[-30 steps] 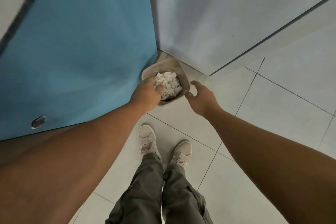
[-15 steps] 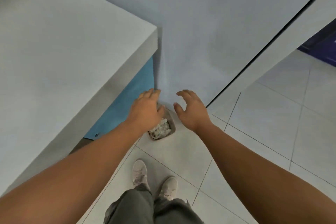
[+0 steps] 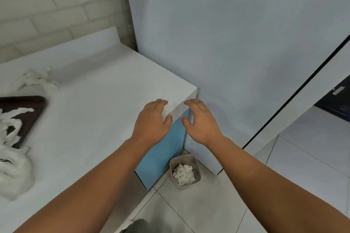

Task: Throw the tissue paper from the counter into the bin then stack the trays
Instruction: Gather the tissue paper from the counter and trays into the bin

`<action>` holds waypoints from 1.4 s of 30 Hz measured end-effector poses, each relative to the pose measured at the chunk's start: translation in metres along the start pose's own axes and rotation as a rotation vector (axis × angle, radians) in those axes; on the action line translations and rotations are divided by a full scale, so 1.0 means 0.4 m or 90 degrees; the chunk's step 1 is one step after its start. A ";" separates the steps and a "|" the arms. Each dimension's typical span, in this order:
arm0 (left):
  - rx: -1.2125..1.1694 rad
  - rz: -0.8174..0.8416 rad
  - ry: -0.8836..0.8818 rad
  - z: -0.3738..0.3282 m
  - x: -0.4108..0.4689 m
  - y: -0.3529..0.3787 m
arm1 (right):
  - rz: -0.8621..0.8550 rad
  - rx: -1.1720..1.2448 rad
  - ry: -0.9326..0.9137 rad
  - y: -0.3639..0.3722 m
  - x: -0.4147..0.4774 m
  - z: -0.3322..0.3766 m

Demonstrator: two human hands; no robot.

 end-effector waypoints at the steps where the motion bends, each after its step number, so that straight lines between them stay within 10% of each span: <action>1: 0.004 -0.016 -0.011 0.022 0.003 -0.033 | 0.006 -0.002 -0.016 0.007 0.015 0.034; 28: 0.173 -0.063 -0.284 1.128 0.074 -0.610 | 0.169 0.028 -0.170 0.734 0.568 0.839; 42: 0.193 -0.057 -0.287 1.321 0.163 -0.664 | 0.128 -0.166 -0.140 0.947 0.771 0.976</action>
Point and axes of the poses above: each hand's wrist, its own x-axis towards the middle knuckle, its own y-axis out of the palm, z = x × y, the point moved 8 cm from there along x, towards the middle knuckle, and after that the axes turned 1 degree about y, right-handed, at the moved point
